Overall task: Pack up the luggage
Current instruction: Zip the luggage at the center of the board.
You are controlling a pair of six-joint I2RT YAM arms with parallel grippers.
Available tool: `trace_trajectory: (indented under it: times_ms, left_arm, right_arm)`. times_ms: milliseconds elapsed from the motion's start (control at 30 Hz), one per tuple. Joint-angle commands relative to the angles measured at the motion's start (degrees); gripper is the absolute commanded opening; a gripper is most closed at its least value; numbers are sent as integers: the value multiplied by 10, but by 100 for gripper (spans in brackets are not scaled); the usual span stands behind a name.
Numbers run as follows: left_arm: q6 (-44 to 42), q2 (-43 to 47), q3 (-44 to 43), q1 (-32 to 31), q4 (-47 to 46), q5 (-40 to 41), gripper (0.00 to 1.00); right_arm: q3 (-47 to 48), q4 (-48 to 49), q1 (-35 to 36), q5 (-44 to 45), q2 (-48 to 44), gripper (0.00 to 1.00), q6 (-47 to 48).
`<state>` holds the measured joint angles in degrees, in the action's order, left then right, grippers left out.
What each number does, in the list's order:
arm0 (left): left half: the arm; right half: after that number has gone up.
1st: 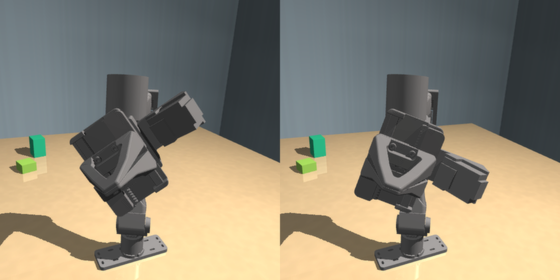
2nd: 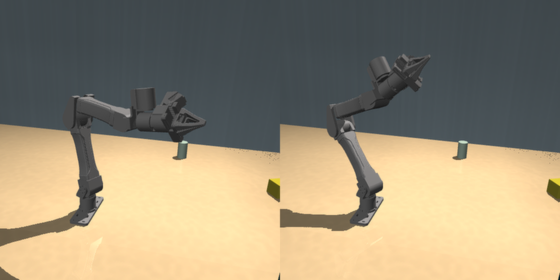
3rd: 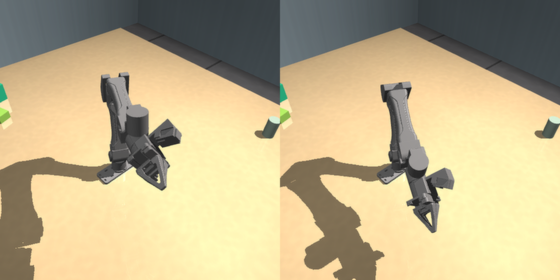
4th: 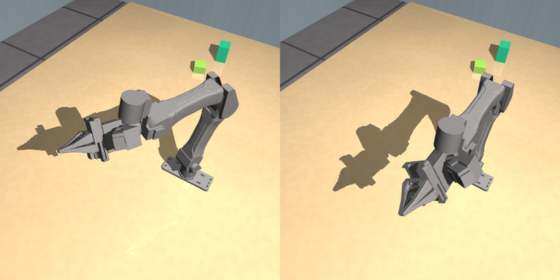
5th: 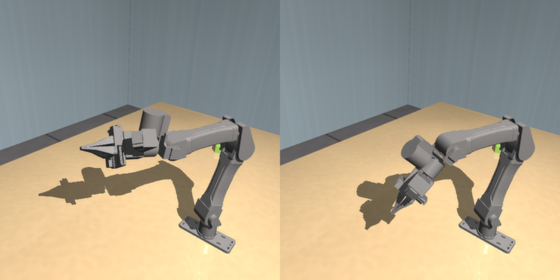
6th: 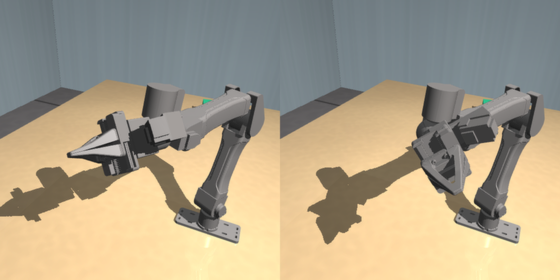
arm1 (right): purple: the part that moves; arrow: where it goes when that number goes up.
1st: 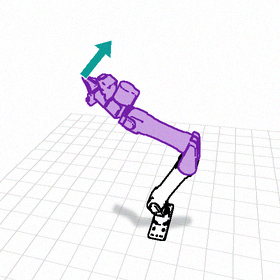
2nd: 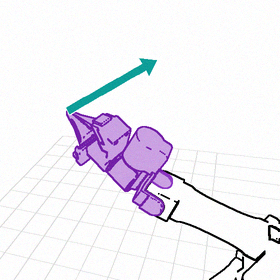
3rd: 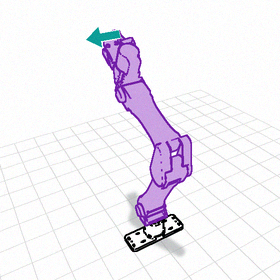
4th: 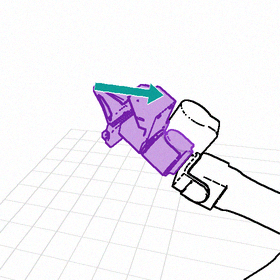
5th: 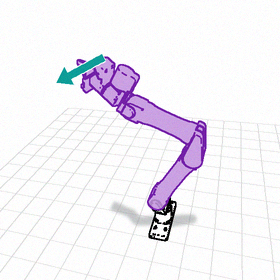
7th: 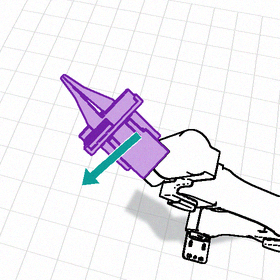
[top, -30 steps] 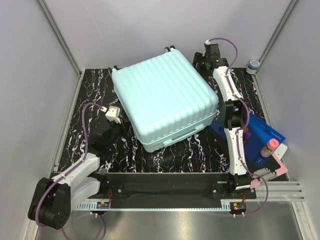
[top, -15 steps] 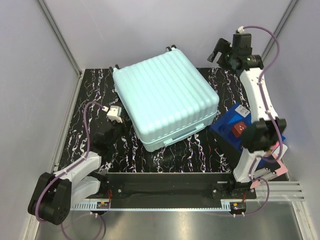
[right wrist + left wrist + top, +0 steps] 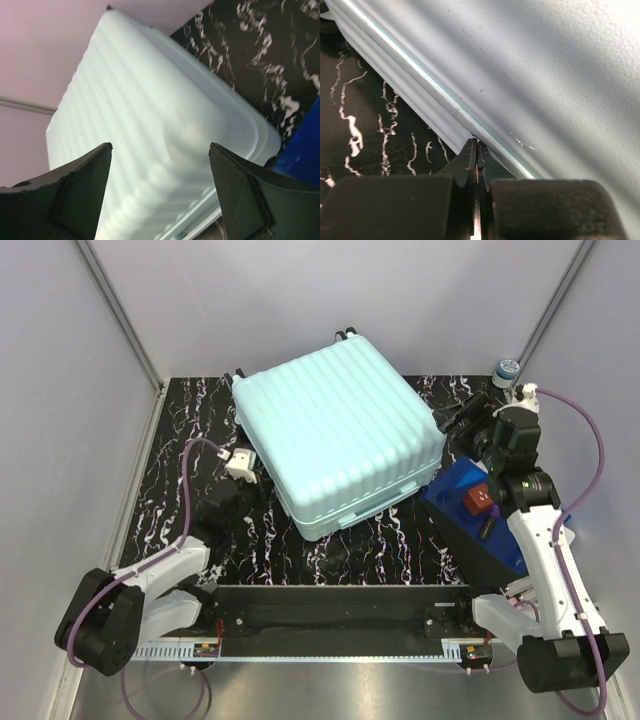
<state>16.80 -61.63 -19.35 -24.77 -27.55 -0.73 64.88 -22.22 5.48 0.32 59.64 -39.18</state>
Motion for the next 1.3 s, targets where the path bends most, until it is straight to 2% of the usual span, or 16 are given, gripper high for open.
trace_trajectory:
  times_ms: [0, 233, 533, 767, 1000, 1267]
  left_arm:
    - [12, -18, -52, -41, -81, -34, 0]
    - [7, -44, -72, -62, -86, -20, 0]
    - [10, -53, -76, -68, -93, -22, 0]
    - [15, -54, -73, -68, -94, -25, 0]
    - [13, -53, -74, -68, -92, -33, 0]
    - [11, -53, -76, -69, -86, -37, 0]
  right_arm:
    - [-85, 26, 1, -102, -21, 83, -86]
    - [-178, -18, 5, -125, -93, 77, -122]
    - [-273, -24, 26, -122, -94, 73, -157]
    - [-302, 23, 47, -108, -51, 72, -164]
    - [-327, 119, 66, -94, 0, 71, -188]
    - [-328, 159, 96, -61, 39, 70, -196]
